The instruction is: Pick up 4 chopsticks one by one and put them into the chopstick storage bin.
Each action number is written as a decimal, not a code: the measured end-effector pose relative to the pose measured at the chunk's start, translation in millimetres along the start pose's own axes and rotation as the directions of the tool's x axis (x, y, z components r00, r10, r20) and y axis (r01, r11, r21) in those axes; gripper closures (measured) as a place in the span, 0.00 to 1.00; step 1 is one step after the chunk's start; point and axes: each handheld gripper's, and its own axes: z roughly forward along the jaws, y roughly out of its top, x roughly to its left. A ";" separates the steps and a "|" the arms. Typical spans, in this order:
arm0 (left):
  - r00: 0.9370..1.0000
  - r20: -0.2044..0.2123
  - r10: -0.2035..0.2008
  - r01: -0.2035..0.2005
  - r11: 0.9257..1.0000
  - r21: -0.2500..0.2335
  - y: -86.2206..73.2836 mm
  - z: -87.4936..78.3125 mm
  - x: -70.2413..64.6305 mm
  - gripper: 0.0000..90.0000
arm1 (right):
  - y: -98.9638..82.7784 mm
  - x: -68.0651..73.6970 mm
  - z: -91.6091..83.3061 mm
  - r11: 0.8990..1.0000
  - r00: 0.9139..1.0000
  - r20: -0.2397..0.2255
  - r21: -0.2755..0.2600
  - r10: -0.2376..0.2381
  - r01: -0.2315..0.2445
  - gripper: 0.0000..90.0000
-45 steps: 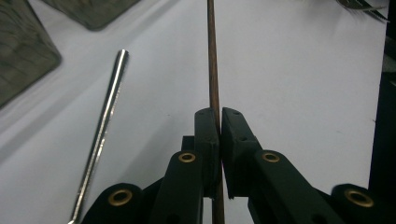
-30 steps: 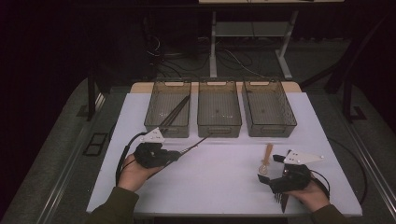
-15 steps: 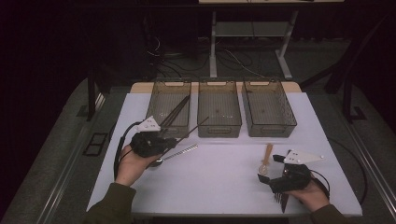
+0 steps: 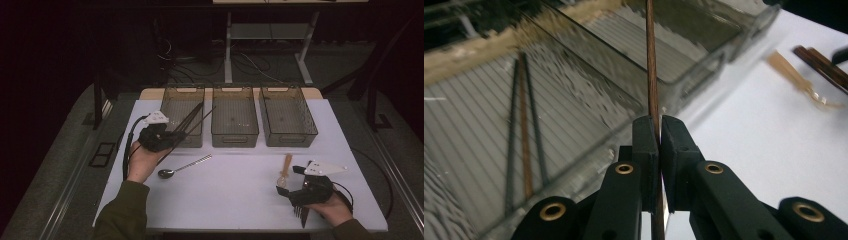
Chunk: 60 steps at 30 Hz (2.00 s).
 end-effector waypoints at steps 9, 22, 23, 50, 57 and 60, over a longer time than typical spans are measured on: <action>0.998 -0.048 -0.028 0.026 0.999 -0.040 28.1 4.9 22.2 0.95 | -0.6 -0.7 -1.3 1.000 1.000 0.002 -0.010 0.001 -0.001 0.03; 0.987 -0.144 -0.071 0.060 0.995 -0.074 41.9 32.3 57.3 0.95 | -0.5 0.3 -0.8 1.000 1.000 -0.002 -0.010 -0.003 0.003 0.03; 0.986 -0.149 -0.071 0.061 0.996 -0.071 42.2 35.4 59.9 0.95 | -0.5 0.3 -0.9 1.000 1.000 -0.003 -0.010 -0.003 0.003 0.03; 0.966 -0.243 -0.091 0.110 0.992 0.065 25.7 82.0 87.0 0.94 | -0.1 2.7 0.6 1.000 1.000 -0.023 -0.008 -0.007 0.007 0.03; 0.962 -0.256 -0.090 0.111 0.992 0.066 26.0 80.3 86.2 0.63 | -0.1 3.2 0.8 1.000 1.000 -0.022 -0.009 -0.008 0.008 0.03; 0.963 -0.256 -0.084 0.104 0.992 0.069 26.3 78.0 85.5 0.58 | 0.0 3.2 1.1 1.000 1.000 -0.020 -0.005 -0.006 0.006 0.03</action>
